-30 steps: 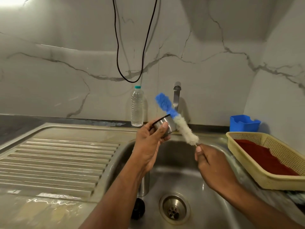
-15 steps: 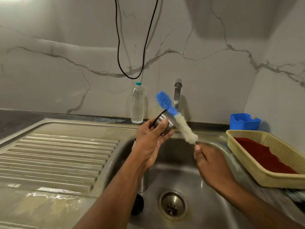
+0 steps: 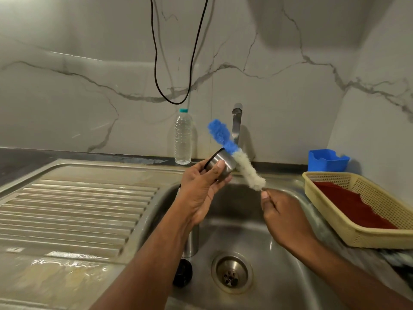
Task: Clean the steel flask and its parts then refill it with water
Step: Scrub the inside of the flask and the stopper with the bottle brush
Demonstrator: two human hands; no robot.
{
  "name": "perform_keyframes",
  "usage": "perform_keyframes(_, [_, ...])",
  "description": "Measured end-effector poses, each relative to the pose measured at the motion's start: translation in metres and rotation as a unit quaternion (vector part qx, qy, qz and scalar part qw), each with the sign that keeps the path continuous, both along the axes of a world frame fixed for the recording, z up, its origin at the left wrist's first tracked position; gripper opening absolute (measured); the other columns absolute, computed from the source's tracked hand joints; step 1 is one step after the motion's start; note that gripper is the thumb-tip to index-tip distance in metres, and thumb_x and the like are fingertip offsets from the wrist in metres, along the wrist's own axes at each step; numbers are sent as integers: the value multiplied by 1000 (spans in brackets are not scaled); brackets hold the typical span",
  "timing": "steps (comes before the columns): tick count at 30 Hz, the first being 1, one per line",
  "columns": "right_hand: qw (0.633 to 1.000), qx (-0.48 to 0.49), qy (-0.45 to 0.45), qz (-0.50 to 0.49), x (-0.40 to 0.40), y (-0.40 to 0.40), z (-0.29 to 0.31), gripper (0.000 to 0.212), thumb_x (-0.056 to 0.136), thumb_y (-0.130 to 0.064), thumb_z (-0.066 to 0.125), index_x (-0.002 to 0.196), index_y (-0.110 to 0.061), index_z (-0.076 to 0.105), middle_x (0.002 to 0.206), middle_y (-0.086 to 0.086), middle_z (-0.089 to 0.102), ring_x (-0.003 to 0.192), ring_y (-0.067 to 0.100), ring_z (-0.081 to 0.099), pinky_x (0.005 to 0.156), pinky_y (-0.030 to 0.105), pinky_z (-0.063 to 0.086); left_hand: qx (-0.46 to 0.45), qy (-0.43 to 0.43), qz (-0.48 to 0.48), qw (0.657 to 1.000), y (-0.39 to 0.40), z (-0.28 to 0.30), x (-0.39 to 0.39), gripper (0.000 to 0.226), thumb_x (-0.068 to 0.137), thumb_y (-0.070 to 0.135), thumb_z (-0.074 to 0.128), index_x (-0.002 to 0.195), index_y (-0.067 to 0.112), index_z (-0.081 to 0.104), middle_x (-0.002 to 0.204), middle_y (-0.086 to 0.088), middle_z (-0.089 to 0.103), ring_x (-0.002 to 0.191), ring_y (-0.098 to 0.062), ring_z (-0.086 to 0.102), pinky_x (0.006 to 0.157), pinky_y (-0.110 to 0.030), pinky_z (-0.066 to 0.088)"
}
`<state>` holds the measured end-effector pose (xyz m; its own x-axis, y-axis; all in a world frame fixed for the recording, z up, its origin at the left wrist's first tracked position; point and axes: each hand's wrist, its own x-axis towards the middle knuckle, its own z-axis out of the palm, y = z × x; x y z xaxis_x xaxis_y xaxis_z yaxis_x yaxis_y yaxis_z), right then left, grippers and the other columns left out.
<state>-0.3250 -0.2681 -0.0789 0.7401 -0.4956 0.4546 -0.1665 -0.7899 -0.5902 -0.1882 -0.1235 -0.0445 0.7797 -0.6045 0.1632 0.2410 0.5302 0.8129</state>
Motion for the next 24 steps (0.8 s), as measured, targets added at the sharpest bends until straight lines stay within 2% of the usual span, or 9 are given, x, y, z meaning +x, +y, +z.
perform_keyframes(4, [998, -52, -33, 23, 0, 1, 0, 31, 107, -37, 38, 82, -31, 56, 63, -8, 55, 56, 7, 56, 54, 20, 40, -24, 25, -9, 999, -1, 2, -1, 41, 86, 13, 69, 125, 1, 63, 131, -20, 70, 123, -33, 68, 104, -46, 57])
perform_keyframes(7, [1000, 3, 14, 14, 2, 0, -2, 36, 110, -31, 39, 76, -29, 52, 66, -5, 54, 60, 9, 53, 58, 30, 45, -14, 45, -23, 999, -2, 1, -1, 24, 101, 8, 56, 124, 3, 63, 121, -16, 74, 109, -27, 72, 96, -44, 57])
perform_keyframes(9, [1000, -3, 9, 9, 2, 2, -2, 36, 110, -31, 40, 76, -29, 50, 66, -4, 54, 60, 10, 53, 58, 29, 44, -29, 62, -37, 997, -4, 1, -2, 22, 105, 8, 48, 121, 4, 63, 111, -13, 78, 103, -25, 72, 90, -43, 54])
perform_keyframes(12, [998, -38, -26, 36, 1, 9, -3, 33, 108, -35, 38, 77, -34, 49, 62, -7, 53, 54, 9, 53, 52, 27, 42, -63, 75, -45, 994, -2, 5, -4, 25, 104, 11, 46, 119, 5, 65, 114, -14, 76, 105, -27, 68, 88, -42, 51])
perform_keyframes(15, [1000, 4, 8, 26, 4, 9, -5, 36, 111, -31, 38, 75, -32, 47, 65, -7, 54, 57, 7, 52, 54, 21, 37, -61, 69, -44, 995, -3, 4, -6, 23, 104, 17, 50, 115, 7, 67, 110, -12, 77, 99, -24, 69, 82, -38, 51])
perform_keyframes(18, [998, -14, -41, 37, 2, 12, -5, 36, 109, -34, 37, 74, -32, 47, 62, -7, 51, 55, 9, 52, 49, 22, 36, -57, 48, -28, 997, -8, 4, -6, 27, 98, 25, 62, 118, 8, 68, 116, -12, 74, 103, -24, 67, 79, -36, 52])
perform_keyframes(20, [997, -15, -48, 50, 2, 14, -5, 36, 108, -36, 37, 74, -31, 48, 60, -7, 50, 55, 11, 51, 49, 25, 38, -51, 43, -17, 998, -9, 3, -4, 34, 90, 27, 69, 117, 8, 70, 118, -12, 74, 106, -25, 68, 81, -37, 54])
perform_keyframes(24, [998, 49, 7, 32, 4, 12, -7, 39, 111, -29, 40, 73, -25, 51, 65, -4, 53, 59, 9, 51, 59, 32, 43, -41, 61, -17, 997, -10, -2, -1, 37, 85, 19, 74, 117, 1, 68, 120, -17, 75, 111, -29, 72, 92, -42, 58])
